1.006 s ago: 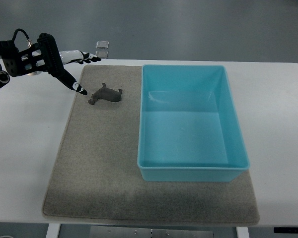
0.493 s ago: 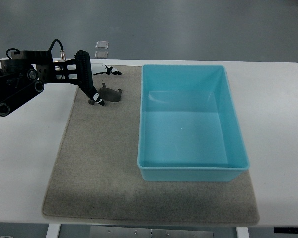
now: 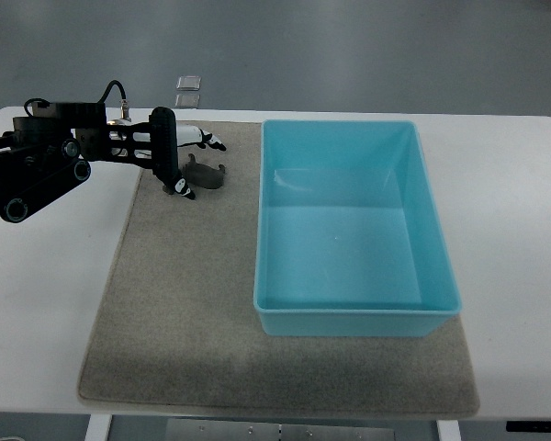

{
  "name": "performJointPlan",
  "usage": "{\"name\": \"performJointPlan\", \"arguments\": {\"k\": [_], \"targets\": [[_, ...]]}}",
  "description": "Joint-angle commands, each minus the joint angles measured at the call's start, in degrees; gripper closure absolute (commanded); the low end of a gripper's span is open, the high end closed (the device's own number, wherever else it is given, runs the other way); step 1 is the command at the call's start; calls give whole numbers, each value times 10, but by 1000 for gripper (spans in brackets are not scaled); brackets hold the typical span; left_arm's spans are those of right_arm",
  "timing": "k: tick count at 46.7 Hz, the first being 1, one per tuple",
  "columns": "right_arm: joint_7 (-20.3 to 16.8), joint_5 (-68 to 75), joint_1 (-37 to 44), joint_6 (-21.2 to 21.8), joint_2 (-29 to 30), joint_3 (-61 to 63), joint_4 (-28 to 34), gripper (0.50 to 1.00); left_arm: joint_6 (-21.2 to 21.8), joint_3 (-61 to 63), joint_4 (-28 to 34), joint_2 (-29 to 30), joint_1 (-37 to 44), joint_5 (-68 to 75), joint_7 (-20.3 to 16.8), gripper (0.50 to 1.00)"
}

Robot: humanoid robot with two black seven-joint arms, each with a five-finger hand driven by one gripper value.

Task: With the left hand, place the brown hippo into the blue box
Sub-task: 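Close the left hand fingers around the brown hippo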

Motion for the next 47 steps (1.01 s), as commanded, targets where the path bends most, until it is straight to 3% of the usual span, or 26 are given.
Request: {"name": "performJointPlan", "arguments": {"k": [1, 3, 12, 28, 37, 47], "targets": [[0, 0, 0, 0, 0, 0, 0, 564, 0, 0, 1, 0, 0, 1, 0, 641], [0, 0, 0, 0, 0, 0, 0, 564, 0, 1, 0, 0, -1, 1, 0, 651], [0, 0, 0, 0, 0, 0, 0, 564, -2, 2, 0, 0, -3, 17, -1, 789], [0, 0, 0, 0, 0, 0, 0, 564, -2, 2, -3, 0, -4, 20, -1, 844], [0, 0, 0, 0, 0, 0, 0, 564, -5, 2, -5, 0, -8, 20, -1, 1000], [0, 0, 0, 0, 0, 0, 0, 564, -6, 2, -5, 0, -10, 20, -1, 1000]]}}
